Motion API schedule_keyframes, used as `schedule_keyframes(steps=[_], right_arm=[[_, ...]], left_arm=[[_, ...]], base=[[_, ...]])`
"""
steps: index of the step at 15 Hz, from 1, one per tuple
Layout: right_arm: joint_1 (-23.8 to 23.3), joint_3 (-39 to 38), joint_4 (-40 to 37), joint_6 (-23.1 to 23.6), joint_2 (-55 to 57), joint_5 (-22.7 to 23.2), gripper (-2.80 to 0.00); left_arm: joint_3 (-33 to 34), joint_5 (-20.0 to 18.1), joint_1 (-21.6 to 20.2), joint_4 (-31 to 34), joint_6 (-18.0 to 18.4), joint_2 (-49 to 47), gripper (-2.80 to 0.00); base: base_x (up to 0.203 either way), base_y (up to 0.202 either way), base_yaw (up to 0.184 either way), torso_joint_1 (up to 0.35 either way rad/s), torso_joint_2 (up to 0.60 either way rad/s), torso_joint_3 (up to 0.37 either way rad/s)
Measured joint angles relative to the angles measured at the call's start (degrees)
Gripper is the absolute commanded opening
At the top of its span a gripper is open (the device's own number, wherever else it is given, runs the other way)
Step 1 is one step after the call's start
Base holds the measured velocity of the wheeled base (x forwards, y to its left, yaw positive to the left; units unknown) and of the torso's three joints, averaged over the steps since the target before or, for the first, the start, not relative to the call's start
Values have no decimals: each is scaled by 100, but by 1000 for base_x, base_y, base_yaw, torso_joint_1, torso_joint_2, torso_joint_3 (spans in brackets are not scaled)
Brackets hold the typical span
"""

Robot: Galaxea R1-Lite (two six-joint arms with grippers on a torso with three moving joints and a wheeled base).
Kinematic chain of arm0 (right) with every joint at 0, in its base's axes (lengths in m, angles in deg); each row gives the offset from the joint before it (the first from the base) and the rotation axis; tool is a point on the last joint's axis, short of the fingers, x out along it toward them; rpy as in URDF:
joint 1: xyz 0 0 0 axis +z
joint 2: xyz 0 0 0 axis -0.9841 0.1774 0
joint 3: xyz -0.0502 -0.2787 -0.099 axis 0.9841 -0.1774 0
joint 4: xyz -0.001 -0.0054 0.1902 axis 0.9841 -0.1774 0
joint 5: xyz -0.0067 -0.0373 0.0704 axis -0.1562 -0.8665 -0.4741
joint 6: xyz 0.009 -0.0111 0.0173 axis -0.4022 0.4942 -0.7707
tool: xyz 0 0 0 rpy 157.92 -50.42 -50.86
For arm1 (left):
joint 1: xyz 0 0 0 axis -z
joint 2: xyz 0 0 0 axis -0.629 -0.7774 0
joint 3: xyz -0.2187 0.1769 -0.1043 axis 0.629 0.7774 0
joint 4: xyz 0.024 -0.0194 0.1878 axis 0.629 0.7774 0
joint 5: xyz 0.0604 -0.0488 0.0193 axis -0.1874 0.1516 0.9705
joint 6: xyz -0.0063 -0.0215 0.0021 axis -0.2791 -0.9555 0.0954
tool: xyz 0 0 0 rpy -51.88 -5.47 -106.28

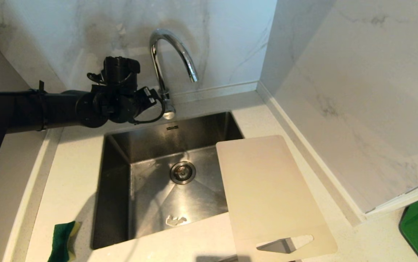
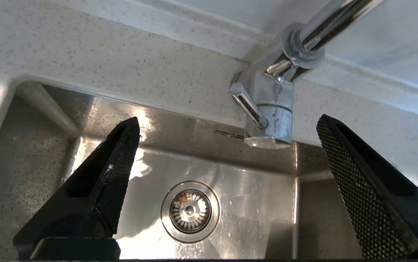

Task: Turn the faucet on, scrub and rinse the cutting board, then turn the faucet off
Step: Turn on the tap

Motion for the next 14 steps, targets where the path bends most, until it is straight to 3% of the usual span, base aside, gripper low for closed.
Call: schedule_keyframes(steps=[7, 9, 12, 14], right_arm=[[0, 0, 0, 0, 0, 2, -280], [-1, 0, 2, -2, 0, 2, -280], [-1, 0, 0, 0, 0, 2, -280], [-1, 0, 2, 0, 0, 2, -280]], left_arm=[[-9, 33, -57, -174, 29, -109, 0], [-15, 186, 3, -410, 167, -185, 0], [-37, 637, 80, -860, 707, -310, 0], [-44, 710, 76, -1001, 629, -387, 0]], base=[[0, 0, 0, 0, 0, 0], [0, 0, 0, 0, 0, 0], [0, 0, 0, 0, 0, 0], [0, 0, 0, 0, 0, 0]])
